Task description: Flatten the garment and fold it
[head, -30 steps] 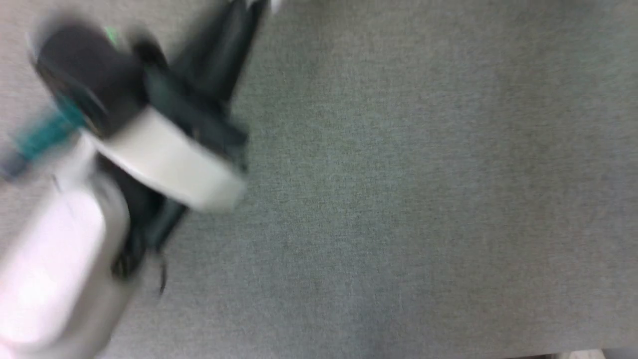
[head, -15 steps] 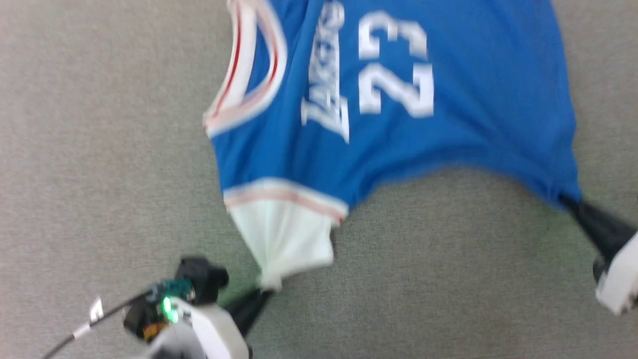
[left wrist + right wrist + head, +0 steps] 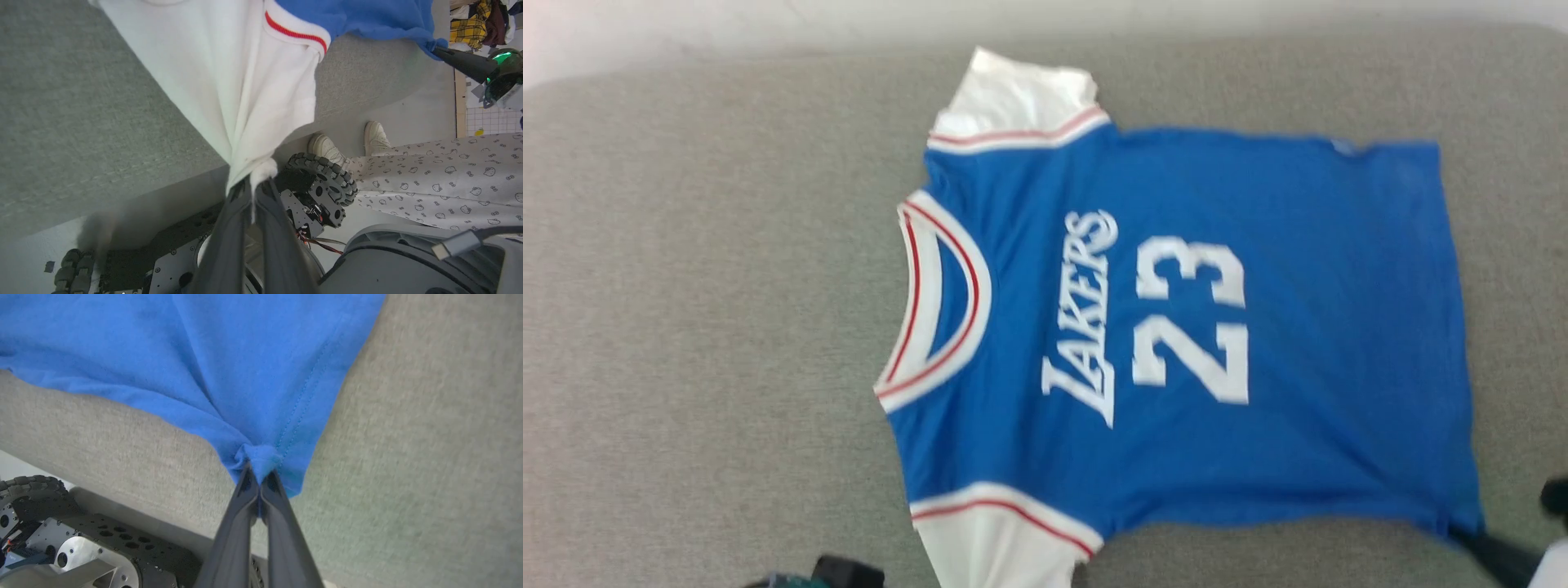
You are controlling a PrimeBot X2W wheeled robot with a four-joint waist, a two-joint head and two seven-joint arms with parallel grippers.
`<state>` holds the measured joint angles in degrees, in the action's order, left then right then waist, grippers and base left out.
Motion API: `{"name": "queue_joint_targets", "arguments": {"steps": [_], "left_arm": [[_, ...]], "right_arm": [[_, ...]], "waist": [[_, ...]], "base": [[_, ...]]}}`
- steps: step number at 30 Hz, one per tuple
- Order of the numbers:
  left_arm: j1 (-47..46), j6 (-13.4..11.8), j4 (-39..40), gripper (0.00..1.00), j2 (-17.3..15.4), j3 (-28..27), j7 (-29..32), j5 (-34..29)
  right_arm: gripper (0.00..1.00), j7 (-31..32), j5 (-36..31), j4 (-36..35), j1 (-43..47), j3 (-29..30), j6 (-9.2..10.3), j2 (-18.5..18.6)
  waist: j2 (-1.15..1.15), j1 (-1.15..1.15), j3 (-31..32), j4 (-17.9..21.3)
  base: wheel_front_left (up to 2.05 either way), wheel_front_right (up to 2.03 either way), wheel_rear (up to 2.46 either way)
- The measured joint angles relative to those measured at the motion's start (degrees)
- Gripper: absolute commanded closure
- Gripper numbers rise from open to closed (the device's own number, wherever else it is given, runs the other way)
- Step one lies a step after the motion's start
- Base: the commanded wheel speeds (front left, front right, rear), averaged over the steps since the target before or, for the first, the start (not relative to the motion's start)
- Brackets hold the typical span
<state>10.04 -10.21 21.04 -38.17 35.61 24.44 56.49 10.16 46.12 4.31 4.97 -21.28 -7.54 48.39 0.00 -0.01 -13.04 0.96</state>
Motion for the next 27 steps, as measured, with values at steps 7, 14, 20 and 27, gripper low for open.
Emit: {"name": "queue_joint_targets", "arguments": {"steps": [7, 14, 20, 27], "left_arm": [[3.67, 0.0, 1.13, 1.0, -0.09, -0.93, -2.64, 1.51], [-0.26, 0.33, 3.44, 1.0, -1.8, -4.44, -6.45, -2.89], [-12.56, 3.13, 4.05, 1.0, -1.72, -5.63, -7.23, -9.11], [-29.28, 5.68, -1.47, 1.0, -0.03, -6.52, -6.8, -15.4]], "right_arm": [[1.0, 1.9, 2.0, -0.81, 5.25, 0.22, 0.0, 0.03], [1.0, -0.19, -0.07, -2.3, 4.65, 5.91, -0.01, 0.02], [1.0, -1.3, -4.24, -3.27, -1.86, 11.73, -0.01, -0.89], [1.0, -0.58, -8.11, -3.75, -11.84, 13.74, -0.01, -2.4]], "waist": [[0.0, 0.0, 3.16, -1.11], [0.0, 0.01, 3.42, -1.58], [0.0, 0.02, 0.6, -1.19], [0.0, 0.02, -4.52, -0.1]], "base": [[0.0, 0.0, 0.0], [0.0, 0.0, 0.0], [0.0, 0.0, 0.0], [0.0, 0.0, 0.0]]}}
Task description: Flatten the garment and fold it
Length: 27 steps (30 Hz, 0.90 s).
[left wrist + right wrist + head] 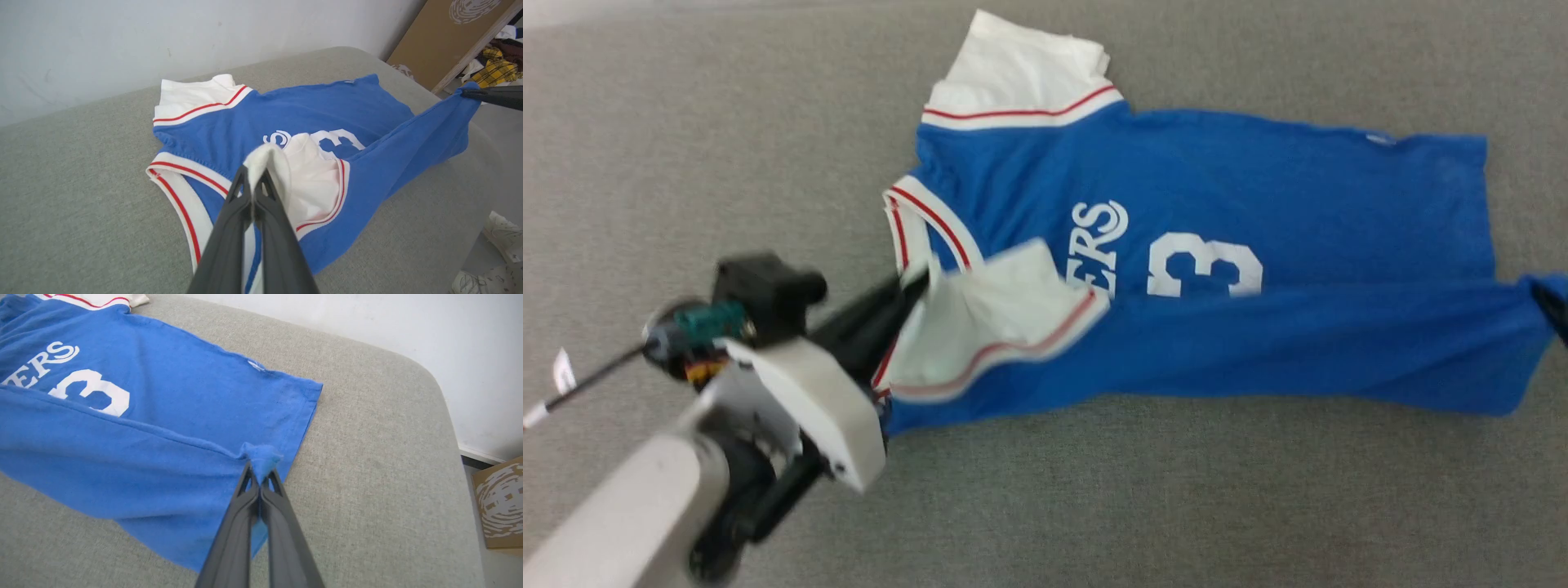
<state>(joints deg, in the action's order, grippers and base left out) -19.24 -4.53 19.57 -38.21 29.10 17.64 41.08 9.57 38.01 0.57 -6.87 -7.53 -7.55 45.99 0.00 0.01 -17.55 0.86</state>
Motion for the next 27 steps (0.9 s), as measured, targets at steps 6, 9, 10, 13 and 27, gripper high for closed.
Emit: {"name": "queue_joint_targets", "arguments": {"steps": [6, 9, 10, 13, 27], "left_arm": [[-9.31, 2.57, -7.89, 1.0, 3.21, 0.27, -0.16, -0.89], [-11.55, 3.87, -12.41, 1.0, 5.13, 1.52, -0.52, -1.52], [-12.07, 4.03, -13.83, 1.0, 5.71, 1.94, -0.59, -1.67], [-12.84, 4.57, -17.82, 1.0, 6.8, 3.12, -0.6, -2.19], [-12.57, 3.81, -24.3, 0.0, 11.54, 1.82, -7.05, -0.55]], "right_arm": [[1.0, 1.57, -1.86, 1.82, -7.33, -2.8, 0.0, -1.93], [1.0, 2.1, -1.85, 3.94, -9.17, -4.92, 0.0, -2.64], [1.0, 2.35, -1.83, 4.67, -9.65, -5.55, 0.0, -2.72], [1.0, 2.57, -1.59, 7.01, -10.59, -7.16, 0.0, -2.83], [0.0, -0.81, 1.93, 12.04, -13.56, -11.32, 0.0, -3.91]], "waist": [[0.0, 0.01, -4.48, 1.17], [0.0, 0.01, -6.35, 1.67], [0.0, 0.01, -6.88, 1.81], [0.0, 0.0, -8.13, 2.17], [0.0, -0.01, -6.89, 1.7]], "base": [[0.0, 0.0, 0.0], [0.0, 0.0, 0.0], [0.0, 0.0, 0.0], [0.0, 0.0, 0.0], [0.0, 0.0, 0.0]]}}
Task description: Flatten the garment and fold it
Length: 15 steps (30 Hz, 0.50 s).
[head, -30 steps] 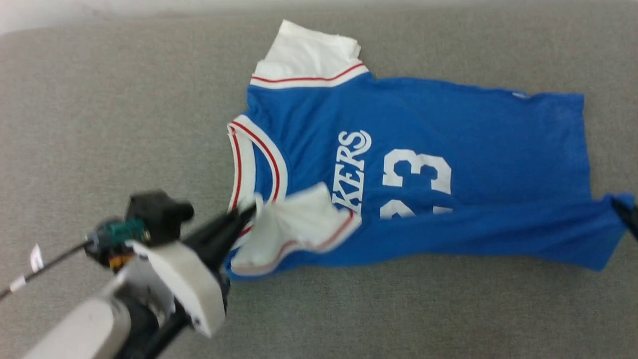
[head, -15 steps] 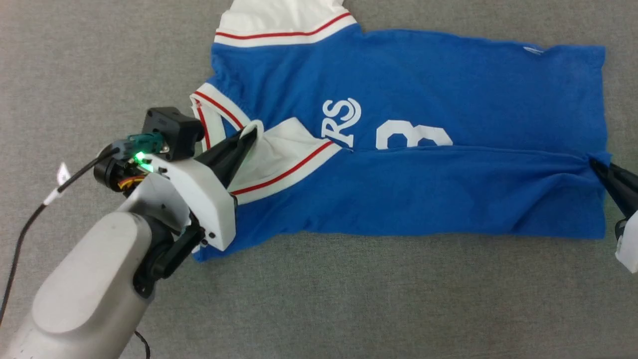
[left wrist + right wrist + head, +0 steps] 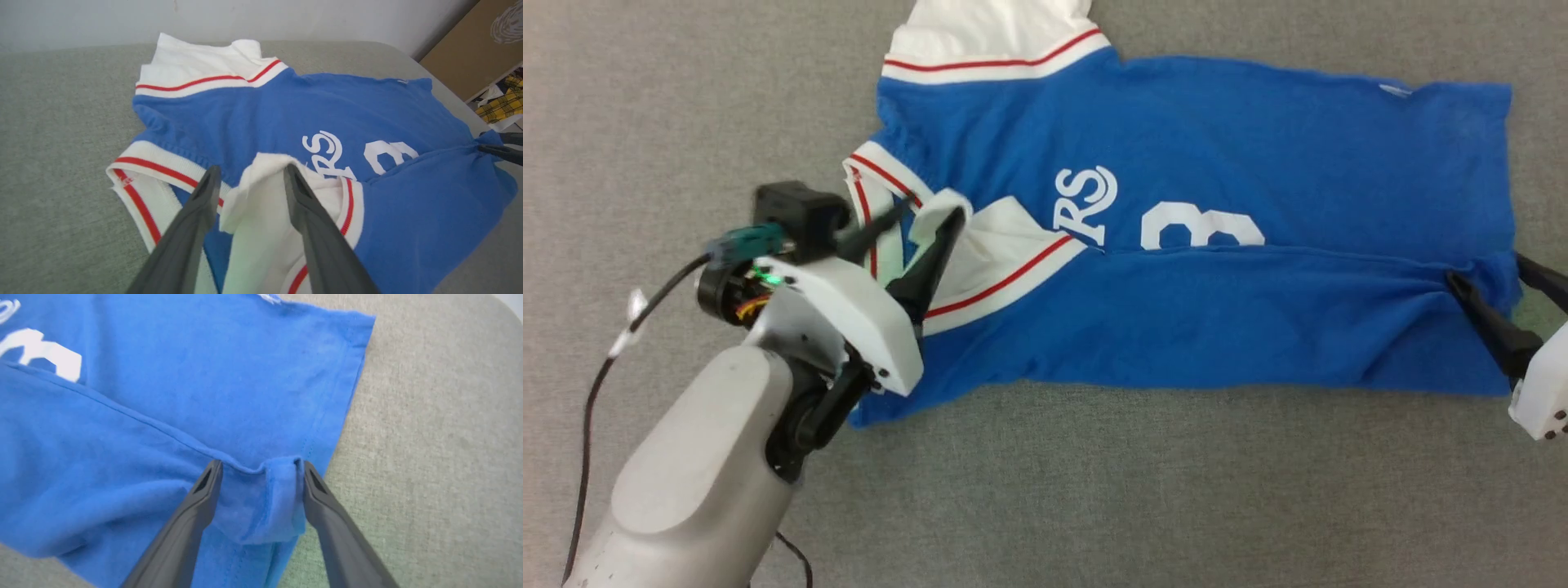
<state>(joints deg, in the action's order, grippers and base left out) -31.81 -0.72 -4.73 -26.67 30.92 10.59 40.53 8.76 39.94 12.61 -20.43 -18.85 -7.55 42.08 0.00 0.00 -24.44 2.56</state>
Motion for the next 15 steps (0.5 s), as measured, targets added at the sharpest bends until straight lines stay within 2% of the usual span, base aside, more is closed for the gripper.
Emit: {"name": "queue_joint_targets", "arguments": {"steps": [4, 8, 11, 15], "left_arm": [[3.49, -1.94, 4.97, 0.0, -0.11, -3.41, -6.54, 0.73], [10.94, -6.22, 13.25, 0.0, -1.09, -6.31, -14.12, -1.56], [17.75, -10.95, 18.41, 0.0, -1.81, -7.66, -20.54, -6.16], [26.49, -16.51, 21.93, 0.0, 0.35, -8.37, -24.57, -11.0]], "right_arm": [[0.0, -2.67, 0.98, -3.0, 0.85, 2.47, 0.0, -0.53], [0.0, -6.9, -1.32, -6.75, 5.63, 10.05, -0.01, -1.87], [0.0, -10.09, -7.89, -8.96, 10.57, 18.81, 0.01, -6.14], [0.0, -11.84, -17.04, -14.82, 17.96, 27.58, 0.01, -16.21]], "waist": [[0.0, 0.0, 1.97, -0.13], [0.0, -0.01, 4.55, -0.27], [0.0, -0.01, 6.49, -0.47], [0.0, -0.02, 8.62, -0.91]], "base": [[0.0, 0.0, 0.0], [0.0, 0.0, 0.0], [0.0, 0.0, 0.0], [0.0, 0.0, 0.0]]}}
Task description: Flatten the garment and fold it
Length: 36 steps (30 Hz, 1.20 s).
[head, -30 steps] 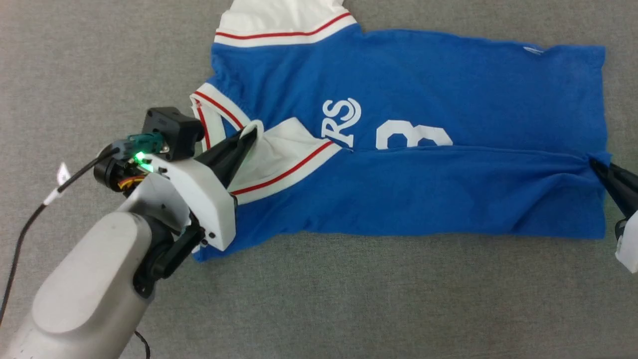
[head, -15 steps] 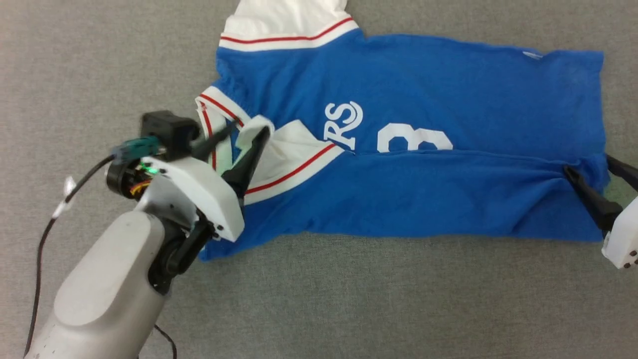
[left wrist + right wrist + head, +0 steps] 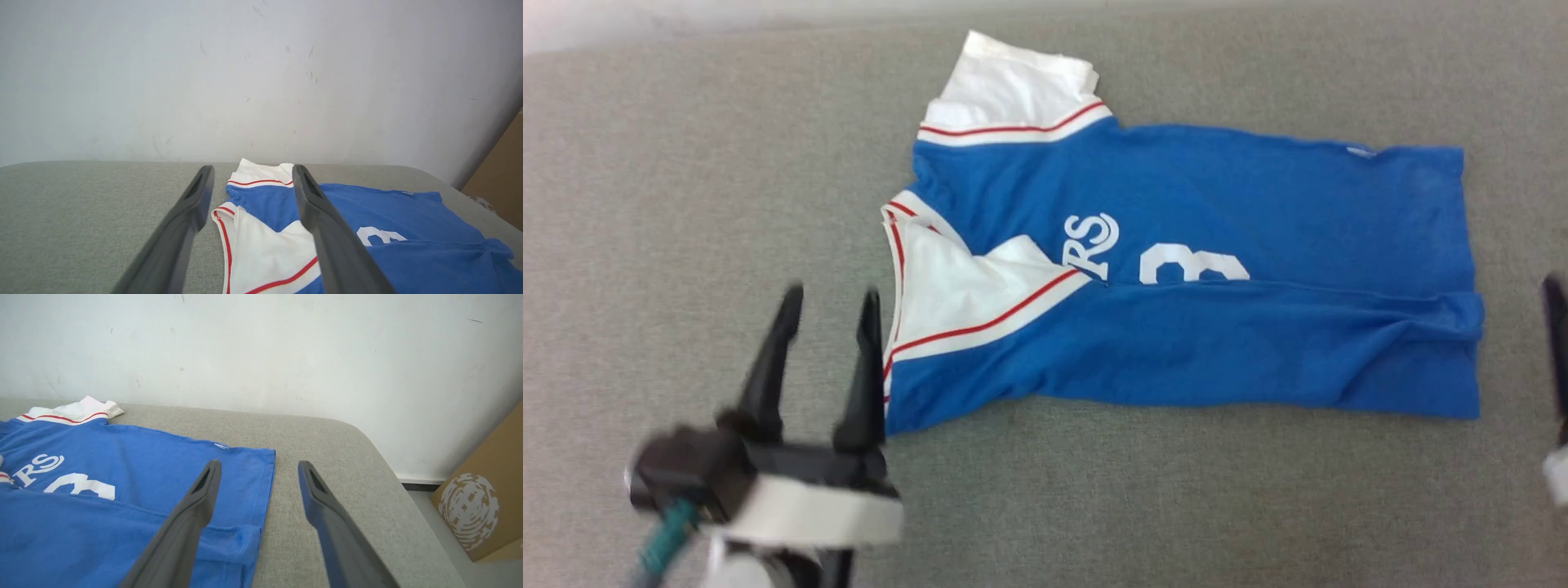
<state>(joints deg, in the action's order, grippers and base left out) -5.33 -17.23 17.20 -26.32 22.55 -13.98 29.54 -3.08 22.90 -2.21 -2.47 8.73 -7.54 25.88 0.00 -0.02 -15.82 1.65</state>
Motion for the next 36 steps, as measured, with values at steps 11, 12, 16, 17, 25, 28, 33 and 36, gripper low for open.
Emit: {"name": "queue_joint_targets", "arguments": {"steps": [11, 12, 16, 17, 25, 28, 33, 36], "left_arm": [[9.91, 0.05, -3.72, 0.0, 8.29, -1.05, -0.73, -7.4], [9.79, 0.6, -4.81, 0.0, 7.75, -0.75, 0.26, -7.43], [6.18, 3.0, -8.71, 0.0, 4.3, 1.98, 11.34, -7.9], [4.66, 3.44, -9.29, 0.0, 3.46, 2.5, 14.15, -8.37], [-2.96, 4.6, -12.9, 0.0, 1.1, 4.03, 32.14, -7.21], [-3.3, 3.45, -13.21, 0.0, 1.0, 4.04, 36.34, -6.79], [-3.4, 1.87, -13.26, 0.0, 1.33, 3.26, 39.2, -5.1], [-3.41, 1.54, -13.56, 1.0, 1.99, 2.54, 39.68, -3.5]], "right_arm": [[0.0, 0.56, -11.91, -10.32, 11.72, 4.1, 0.0, -17.41], [0.0, 0.81, -11.96, -10.85, 11.71, 4.22, 0.0, -17.58], [0.0, 2.04, -12.7, -12.48, 11.5, 4.0, 0.0, -17.58], [0.0, 2.15, -12.7, -12.71, 11.37, 3.83, 0.0, -17.55], [0.0, 3.12, -11.81, -12.83, 10.12, 2.14, 0.0, -17.34], [0.0, 3.12, -11.72, -12.15, 10.03, 2.3, 0.0, -17.35], [0.0, 3.04, -11.39, -11.27, 9.89, 1.92, 0.0, -17.26], [0.0, 3.08, -11.34, -10.82, 9.36, 1.04, 0.0, -16.57]], "waist": [[0.0, 0.0, 2.89, -1.77], [0.0, 0.0, 3.06, -1.86], [0.0, 0.01, 2.98, -2.16], [0.0, 0.01, 2.74, -2.16], [0.0, 0.02, -0.51, -1.42], [0.0, 0.03, -1.74, -0.92], [0.0, 0.02, -2.87, -0.03], [0.0, 0.01, -2.94, 0.37]], "base": [[0.0, 0.0, 0.0], [0.0, 0.0, 0.0], [0.0, 0.0, 0.0], [0.0, 0.0, 0.0], [0.0, 0.0, 0.0], [0.0, 0.0, 0.0], [0.0, 0.0, 0.0], [0.0, 0.0, 0.0]]}}
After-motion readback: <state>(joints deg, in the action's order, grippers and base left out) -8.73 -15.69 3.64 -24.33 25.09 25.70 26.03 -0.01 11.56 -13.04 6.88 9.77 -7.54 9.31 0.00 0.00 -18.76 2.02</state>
